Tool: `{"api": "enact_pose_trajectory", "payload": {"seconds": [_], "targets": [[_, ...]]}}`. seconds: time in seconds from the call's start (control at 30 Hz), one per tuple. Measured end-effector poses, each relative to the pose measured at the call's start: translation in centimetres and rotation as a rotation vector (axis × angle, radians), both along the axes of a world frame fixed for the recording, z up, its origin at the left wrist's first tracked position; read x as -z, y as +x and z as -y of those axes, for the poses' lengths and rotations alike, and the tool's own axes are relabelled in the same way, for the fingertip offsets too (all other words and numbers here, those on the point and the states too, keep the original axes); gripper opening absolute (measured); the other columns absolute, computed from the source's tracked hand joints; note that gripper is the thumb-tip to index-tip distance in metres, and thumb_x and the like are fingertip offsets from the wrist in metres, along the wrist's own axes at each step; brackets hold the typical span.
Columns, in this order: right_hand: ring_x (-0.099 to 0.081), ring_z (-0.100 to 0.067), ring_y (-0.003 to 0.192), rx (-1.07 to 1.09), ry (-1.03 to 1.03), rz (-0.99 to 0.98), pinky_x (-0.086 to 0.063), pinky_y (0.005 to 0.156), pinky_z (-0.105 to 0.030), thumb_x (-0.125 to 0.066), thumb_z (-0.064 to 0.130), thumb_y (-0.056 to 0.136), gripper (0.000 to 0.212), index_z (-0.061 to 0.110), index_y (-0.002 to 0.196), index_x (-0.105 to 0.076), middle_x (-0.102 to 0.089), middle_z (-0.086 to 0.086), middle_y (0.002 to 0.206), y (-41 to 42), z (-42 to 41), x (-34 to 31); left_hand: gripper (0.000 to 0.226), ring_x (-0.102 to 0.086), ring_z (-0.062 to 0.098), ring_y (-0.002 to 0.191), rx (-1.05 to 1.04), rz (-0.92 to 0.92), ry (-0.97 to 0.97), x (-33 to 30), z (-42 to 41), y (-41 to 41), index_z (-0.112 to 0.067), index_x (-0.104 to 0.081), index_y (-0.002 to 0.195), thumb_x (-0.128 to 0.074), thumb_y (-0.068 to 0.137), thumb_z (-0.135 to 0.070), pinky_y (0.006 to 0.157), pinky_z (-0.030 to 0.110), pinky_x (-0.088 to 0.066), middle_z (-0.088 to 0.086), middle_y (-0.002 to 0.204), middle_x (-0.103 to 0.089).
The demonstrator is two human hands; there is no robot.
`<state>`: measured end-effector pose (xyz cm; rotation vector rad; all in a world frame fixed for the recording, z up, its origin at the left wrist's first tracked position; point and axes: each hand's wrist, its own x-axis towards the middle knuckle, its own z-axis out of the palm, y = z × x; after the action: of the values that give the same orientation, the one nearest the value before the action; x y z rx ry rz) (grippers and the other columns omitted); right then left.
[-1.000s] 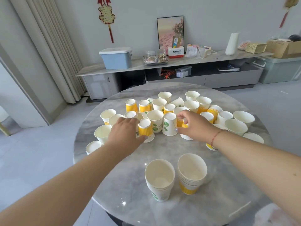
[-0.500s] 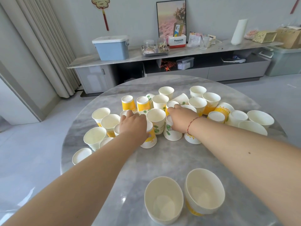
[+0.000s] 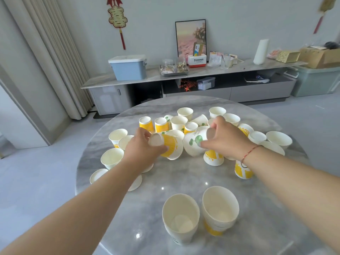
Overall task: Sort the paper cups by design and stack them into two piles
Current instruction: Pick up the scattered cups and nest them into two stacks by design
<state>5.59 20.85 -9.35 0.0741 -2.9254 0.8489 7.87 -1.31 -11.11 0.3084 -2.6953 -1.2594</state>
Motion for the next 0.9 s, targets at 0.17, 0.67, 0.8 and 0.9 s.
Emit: {"api": "enact_pose_trajectory", "payload": {"seconds": [0.17, 0.67, 0.8, 0.9], "targets": [[-0.064, -0.027, 0.066, -0.003, -1.338, 0.195, -0.059, 0.073, -0.04, -0.065, 0.011, 0.082, 0.011, 0.008, 0.082, -0.055, -0.06, -0.011, 0.078, 4.3, -1.8, -2.7, 0.024, -0.062, 0.02, 0.092, 0.023, 0.022, 1.174, -2.8, 0.6, 4.1, -0.018, -0.058, 0.103, -0.067, 0.081, -0.024, 0.087, 0.03, -0.047, 0.008, 0.104, -0.063], [-0.06, -0.021, 0.11, -0.449, -0.688, 0.221, -0.053, 0.094, -0.037, -0.081, 0.017, 0.054, 0.073, 0.026, 0.12, -0.053, -0.067, -0.004, 0.111, 10.3, -2.8, 0.5, 0.063, -0.061, 0.011, 0.111, 0.452, 0.032, 0.398, -1.6, -1.6, 12.2, -0.033, -0.058, 0.112, -0.082, 0.053, -0.035, 0.101, 0.041, -0.046, -0.011, 0.109, -0.07], [-0.055, -0.006, 0.116, -0.386, -0.534, 0.154, -0.047, 0.096, -0.023, -0.087, 0.03, 0.046, 0.091, 0.026, 0.127, -0.046, -0.06, 0.013, 0.118, 10.6, -4.0, 2.8, 0.067, -0.052, 0.004, 0.115, 0.333, 0.099, 0.261, 1.6, -0.7, 12.7, -0.042, -0.056, 0.102, -0.082, 0.041, -0.046, 0.102, 0.032, -0.039, -0.02, 0.107, -0.066], [-0.044, -0.003, 0.125, -0.386, -0.461, 0.206, -0.037, 0.108, -0.027, -0.086, 0.046, 0.039, 0.103, 0.038, 0.128, -0.034, -0.048, 0.016, 0.13, 10.9, -4.5, 4.8, 0.084, -0.044, 0.009, 0.122, 0.385, 0.181, 0.185, 3.9, -0.4, 12.7, -0.051, -0.045, 0.11, -0.085, 0.036, -0.051, 0.098, 0.031, -0.035, -0.023, 0.123, -0.053]]}}
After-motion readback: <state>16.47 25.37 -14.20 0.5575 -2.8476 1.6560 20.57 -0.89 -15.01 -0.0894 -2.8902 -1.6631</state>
